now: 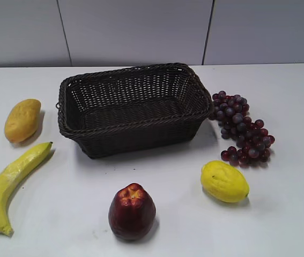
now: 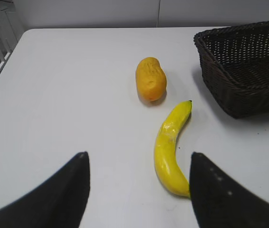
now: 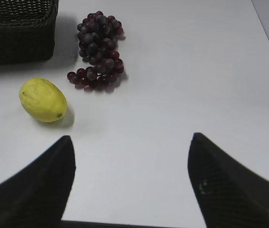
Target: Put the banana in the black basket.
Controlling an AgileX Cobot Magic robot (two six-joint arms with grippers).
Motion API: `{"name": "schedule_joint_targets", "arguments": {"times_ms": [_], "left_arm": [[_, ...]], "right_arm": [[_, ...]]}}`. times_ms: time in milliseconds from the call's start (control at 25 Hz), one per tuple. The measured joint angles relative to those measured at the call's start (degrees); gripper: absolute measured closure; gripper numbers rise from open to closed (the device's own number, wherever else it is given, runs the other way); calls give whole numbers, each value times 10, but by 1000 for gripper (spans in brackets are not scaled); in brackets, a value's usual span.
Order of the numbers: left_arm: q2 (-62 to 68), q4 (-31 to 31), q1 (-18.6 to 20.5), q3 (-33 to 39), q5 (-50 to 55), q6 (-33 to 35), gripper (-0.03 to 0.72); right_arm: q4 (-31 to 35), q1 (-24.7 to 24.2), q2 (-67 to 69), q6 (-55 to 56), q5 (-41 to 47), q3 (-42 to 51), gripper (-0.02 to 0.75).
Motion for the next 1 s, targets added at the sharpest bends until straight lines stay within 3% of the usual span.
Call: {"name": "schedule_joint_targets", "arguments": {"times_ms": [760, 840, 1000], "left_arm": [[0, 0, 0, 0, 0, 0, 235], [0, -1, 0, 0, 0, 0, 204], [9, -18, 0, -1, -1, 0, 43]], "right_arm": [[0, 0, 0, 0, 0, 0, 147], [0, 0, 0, 0, 0, 0, 147], [0, 0, 0, 0, 0, 0, 147]]}}
